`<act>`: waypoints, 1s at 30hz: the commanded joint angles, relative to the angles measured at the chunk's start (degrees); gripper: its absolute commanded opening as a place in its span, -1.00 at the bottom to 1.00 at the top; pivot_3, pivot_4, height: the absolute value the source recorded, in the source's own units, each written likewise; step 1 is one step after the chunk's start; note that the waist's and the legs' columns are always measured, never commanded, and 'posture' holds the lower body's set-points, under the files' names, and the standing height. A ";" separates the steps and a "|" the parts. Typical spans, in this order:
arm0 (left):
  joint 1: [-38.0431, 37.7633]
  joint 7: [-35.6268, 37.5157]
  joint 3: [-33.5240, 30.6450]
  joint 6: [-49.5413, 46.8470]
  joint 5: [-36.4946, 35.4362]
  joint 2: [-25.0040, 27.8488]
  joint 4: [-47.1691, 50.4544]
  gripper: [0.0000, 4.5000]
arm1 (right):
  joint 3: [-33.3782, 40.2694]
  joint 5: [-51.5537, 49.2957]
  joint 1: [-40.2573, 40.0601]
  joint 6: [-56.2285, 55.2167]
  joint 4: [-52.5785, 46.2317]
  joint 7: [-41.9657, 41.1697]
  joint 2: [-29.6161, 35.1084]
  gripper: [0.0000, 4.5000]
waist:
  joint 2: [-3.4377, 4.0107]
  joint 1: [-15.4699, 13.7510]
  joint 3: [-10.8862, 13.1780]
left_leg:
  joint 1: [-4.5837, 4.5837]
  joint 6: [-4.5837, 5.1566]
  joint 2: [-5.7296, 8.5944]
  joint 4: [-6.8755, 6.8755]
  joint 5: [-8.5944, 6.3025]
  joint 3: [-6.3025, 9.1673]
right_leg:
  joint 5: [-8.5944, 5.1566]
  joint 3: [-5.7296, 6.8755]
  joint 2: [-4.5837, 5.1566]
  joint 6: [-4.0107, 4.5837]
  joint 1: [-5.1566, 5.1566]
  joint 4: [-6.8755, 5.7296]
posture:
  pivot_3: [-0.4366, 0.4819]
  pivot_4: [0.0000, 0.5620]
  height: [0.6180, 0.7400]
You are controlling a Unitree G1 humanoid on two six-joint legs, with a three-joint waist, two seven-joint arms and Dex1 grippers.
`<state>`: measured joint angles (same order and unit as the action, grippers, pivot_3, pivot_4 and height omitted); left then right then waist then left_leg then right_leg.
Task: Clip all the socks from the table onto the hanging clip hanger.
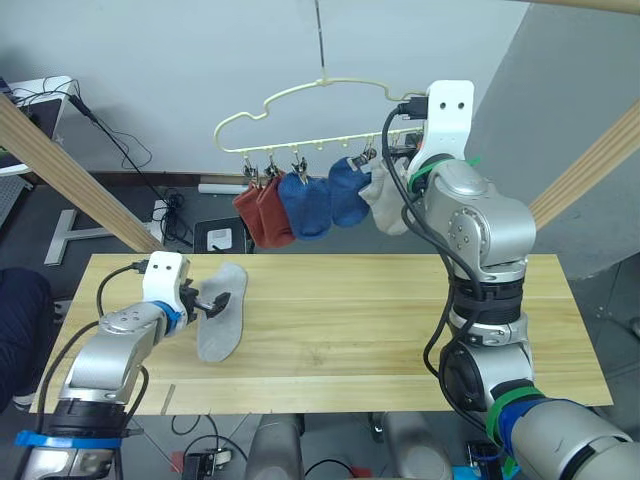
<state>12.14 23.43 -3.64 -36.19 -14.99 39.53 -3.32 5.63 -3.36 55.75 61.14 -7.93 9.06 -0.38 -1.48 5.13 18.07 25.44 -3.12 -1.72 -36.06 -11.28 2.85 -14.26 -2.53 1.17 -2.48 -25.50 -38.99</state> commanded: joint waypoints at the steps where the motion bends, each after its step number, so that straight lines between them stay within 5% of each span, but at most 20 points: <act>1: 1.72 0.71 -1.36 2.61 1.06 -0.88 -1.66 0.99 | 0.28 0.38 1.29 0.39 -3.90 0.52 0.16 -1.00 | 0.00 0.01 0.00 | 0.00 0.00 0.00 0.00 0.00 0.00 | 0.00 0.00 0.00 0.00 0.00 0.00 | -0.38 0.10 1.00; 27: 7.54 5.83 5.34 3.35 8.59 -6.48 -16.66 0.99 | 0.41 0.30 1.23 2.85 -5.69 1.22 -0.02 -1.00 | 0.01 0.80 -0.01 | -0.27 0.00 0.01 0.01 0.00 -0.01 | 0.00 -0.02 -0.01 -0.01 0.23 -0.03 | -0.43 0.17 1.00; 30: 7.21 5.66 5.15 2.99 8.88 -6.36 -16.10 0.72 | 0.48 0.27 1.25 2.85 -5.57 1.15 0.04 -1.00 | 0.02 1.11 -0.01 | -0.33 0.00 0.01 0.01 0.00 -0.02 | 0.00 -0.04 -0.01 -0.01 0.28 -0.04 | -0.43 0.17 1.00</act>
<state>21.52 28.94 -0.29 -31.89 -7.92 33.45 -18.00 5.64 -3.34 55.74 64.39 -10.93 10.07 -0.41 -1.46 6.24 18.06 25.09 -3.12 -1.71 -36.05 -11.28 2.83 -14.26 -2.58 1.16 -2.49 -25.21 -39.03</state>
